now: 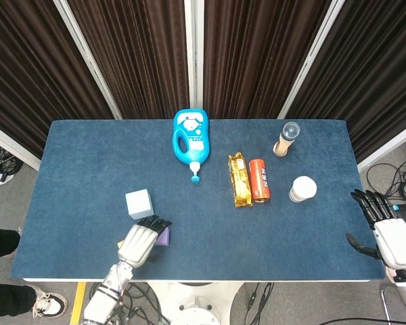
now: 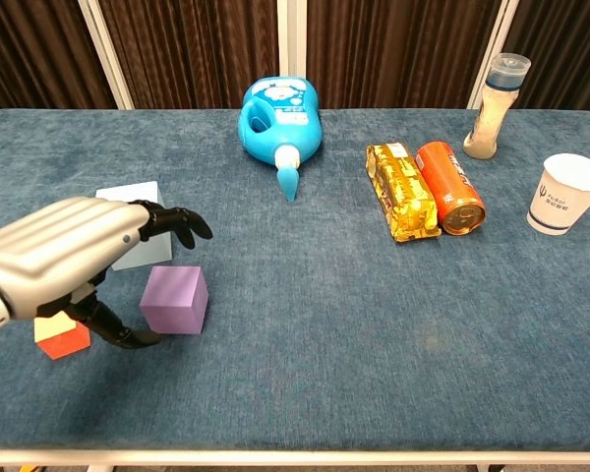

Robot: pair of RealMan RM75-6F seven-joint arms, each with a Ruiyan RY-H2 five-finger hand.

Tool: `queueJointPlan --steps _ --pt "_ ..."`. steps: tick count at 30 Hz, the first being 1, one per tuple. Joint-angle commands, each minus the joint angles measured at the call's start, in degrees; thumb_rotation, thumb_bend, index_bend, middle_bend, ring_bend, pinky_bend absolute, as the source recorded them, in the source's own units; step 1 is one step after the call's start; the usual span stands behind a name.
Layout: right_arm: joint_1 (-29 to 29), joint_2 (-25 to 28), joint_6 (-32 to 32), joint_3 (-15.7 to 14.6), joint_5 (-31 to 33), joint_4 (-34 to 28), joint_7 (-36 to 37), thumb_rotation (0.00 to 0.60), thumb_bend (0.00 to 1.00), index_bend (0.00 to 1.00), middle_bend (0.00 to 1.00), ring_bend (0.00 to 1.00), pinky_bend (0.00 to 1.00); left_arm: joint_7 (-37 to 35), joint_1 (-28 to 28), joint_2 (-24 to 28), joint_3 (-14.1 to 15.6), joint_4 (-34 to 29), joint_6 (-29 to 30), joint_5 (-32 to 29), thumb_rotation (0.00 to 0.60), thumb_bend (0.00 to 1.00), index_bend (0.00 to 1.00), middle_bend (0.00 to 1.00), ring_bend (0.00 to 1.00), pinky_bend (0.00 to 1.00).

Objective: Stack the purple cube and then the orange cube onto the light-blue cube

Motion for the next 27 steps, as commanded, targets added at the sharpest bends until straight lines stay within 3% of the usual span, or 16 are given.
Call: queueJointPlan --steps 1,27 --pt "0.02 0.07 -0.06 0.03 0.06 -0.04 0.06 0.6 0.2 0.03 0.07 0.0 0.0 -0.18 -0.47 -1.06 -0.18 1.89 0.23 -0.75 0.6 0.19 0.28 0.39 0.21 0.29" --pt "-0.1 0.14 -0.05 0.21 0.37 0.34 0.72 0.6 0.2 0.03 0.07 0.0 0.0 -1.68 -1.91 -4.88 0.54 8.83 2.52 -0.56 0.6 0.23 0.33 0.49 0.25 0.29"
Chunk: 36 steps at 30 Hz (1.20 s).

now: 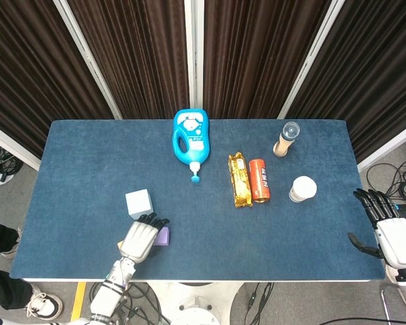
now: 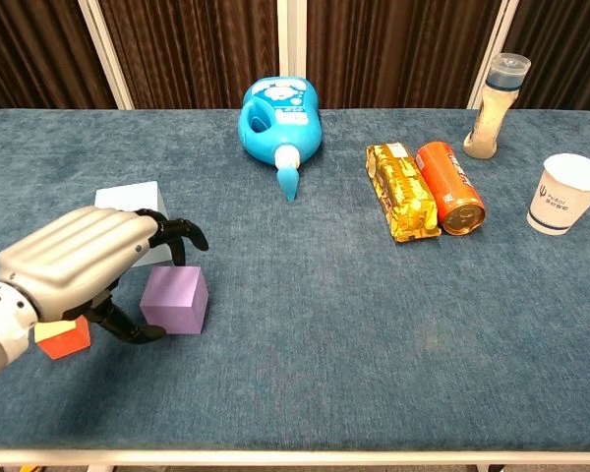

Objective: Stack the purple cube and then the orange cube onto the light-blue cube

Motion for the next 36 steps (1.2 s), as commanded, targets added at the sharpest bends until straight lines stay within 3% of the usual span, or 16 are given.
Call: queueJointPlan --steps 1,13,24,30,36 --pt "-0.03 -0.02 0.05 -0.01 -0.02 0.04 0.0 0.6 0.2 0.03 0.07 0.0 0.0 -0.58 0.0 -0.41 0.08 0.56 0.45 0.4 0.6 0.24 0.34 0.5 0.25 0.29" --pt "-0.06 -0.02 0.08 0.02 -0.04 0.11 0.13 0.6 0.2 0.03 0.07 0.0 0.0 -3.51 0.71 -2.43 1.06 4.59 3.23 3.38 0.6 0.28 0.4 0.6 0.33 0.33" --pt "-0.05 -0.09 0.03 -0.09 -0.28 0.05 -0.23 0.6 0.2 0.03 0.07 0.0 0.0 -2.28 2.52 4.92 2.36 -7.42 7.32 6.41 0.6 0.28 0.4 0.6 0.33 0.33" --pt "0.1 -0.34 -0.32 -0.12 -0.3 -0.14 -1.14 0.6 0.2 0.03 0.07 0.0 0.0 -0.59 1.43 11.15 -1.03 -15.09 7.73 6.28 0.6 0.28 0.4 0.6 0.33 0.33" --pt "0.1 -0.62 -0.5 -0.23 -0.36 -0.2 -2.04 0.6 0.2 0.03 0.07 0.0 0.0 -1.86 -1.16 14.04 -6.75 -14.45 4.59 0.2 0.6 0.28 0.4 0.6 0.33 0.32"
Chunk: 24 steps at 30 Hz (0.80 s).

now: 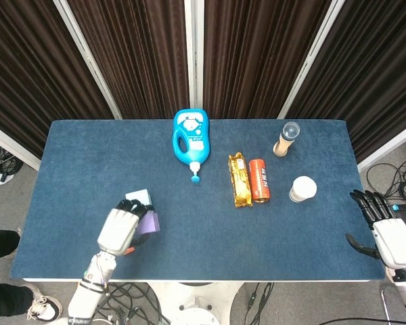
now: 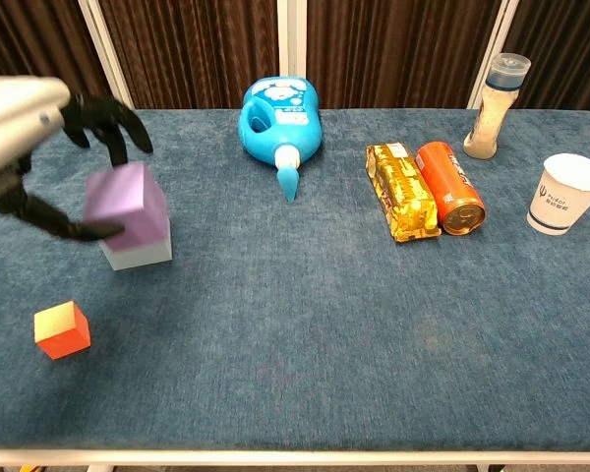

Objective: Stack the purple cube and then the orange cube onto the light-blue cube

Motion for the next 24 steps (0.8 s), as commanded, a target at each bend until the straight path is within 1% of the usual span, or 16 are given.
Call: queueJointPlan --steps 1,3,5,12,20,24 --pt "0.0 -0.12 -0.01 0.01 0.0 0.0 -0.27 0.6 0.2 0.03 0.07 0.0 0.0 -1.04 -2.09 1.76 -3.5 0.97 -2.89 -4.85 0.6 0.28 0.4 0.6 0.33 0.32" --pt "0.04 -0.21 -0.14 0.05 0.14 0.0 -0.47 0.6 0.2 0.03 0.07 0.0 0.0 -1.7 -3.17 2.24 -4.54 1.91 -4.73 -6.96 0.6 0.28 0.4 0.6 0.33 0.32" --pt "0.12 -0.23 -0.34 0.12 0.31 -0.06 -0.52 0.6 0.2 0.03 0.07 0.0 0.0 -2.63 -4.25 2.72 -4.91 2.63 -6.53 -7.88 0.6 0.28 0.4 0.6 0.33 0.32" --pt "0.16 -0.2 -0.42 0.22 0.5 -0.02 -0.37 0.6 0.2 0.03 0.07 0.0 0.0 -5.97 -8.16 4.37 -4.65 6.63 -12.57 -7.5 0.6 0.28 0.41 0.6 0.33 0.32" --pt "0.21 -0.26 -0.5 0.49 0.92 -0.14 -0.72 0.6 0.2 0.03 0.07 0.0 0.0 -6.6 -11.56 7.34 -4.85 7.34 -16.35 -7.93 0.6 0.28 0.41 0.6 0.33 0.32" --pt "0.26 -0.57 -0.74 0.65 1.26 -0.23 -1.68 0.6 0.2 0.03 0.07 0.0 0.0 -7.64 -12.53 8.5 -5.12 7.72 -17.5 -9.3 0.6 0.28 0.41 0.6 0.33 0.32"
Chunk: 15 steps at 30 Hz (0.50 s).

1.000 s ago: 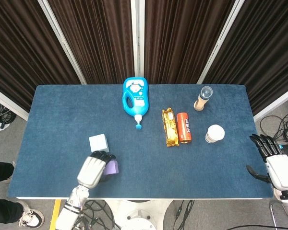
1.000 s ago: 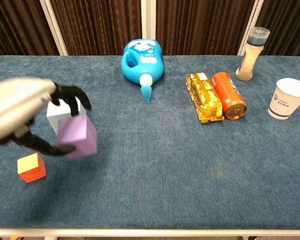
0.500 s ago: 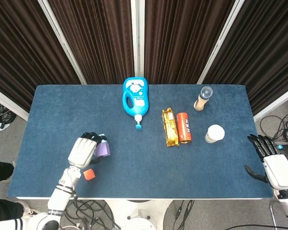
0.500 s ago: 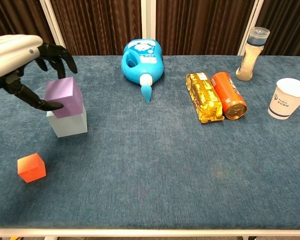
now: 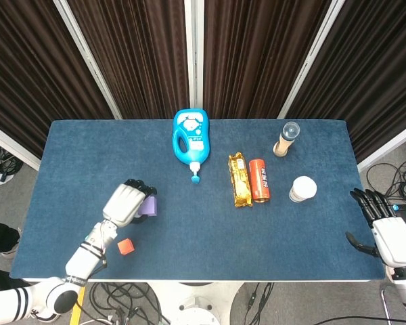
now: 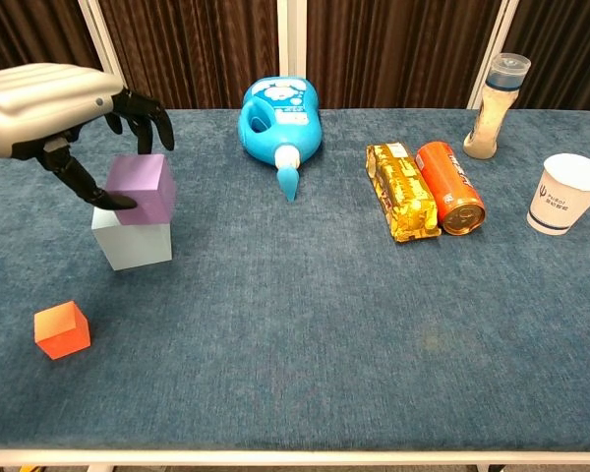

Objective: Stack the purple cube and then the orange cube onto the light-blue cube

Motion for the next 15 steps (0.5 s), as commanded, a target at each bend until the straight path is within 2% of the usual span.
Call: queueJointPlan --steps 1,7,15 --pt "0.04 -0.25 -0.21 0.08 0.22 -0.06 -0.6 0.6 0.2 0.03 0.07 0.0 0.0 -0.74 -0.75 0.79 -0.24 0.5 -0.87 -1.19 0.6 0.28 0.41 0.6 0.33 0.32" --pt "0.2 -0.71 -0.75 0.19 0.55 -0.27 -2.02 0.6 0.2 0.03 0.07 0.0 0.0 -2.19 -1.39 1.08 -0.94 1.91 -0.77 -4.45 0.6 0.28 0.41 0.6 0.33 0.3" --pt "0.14 -0.85 -0.79 0.18 0.64 -0.24 -2.24 0.6 0.2 0.03 0.07 0.0 0.0 -2.36 -2.07 0.72 -0.13 2.89 -0.71 -7.03 0.6 0.28 0.41 0.6 0.33 0.3"
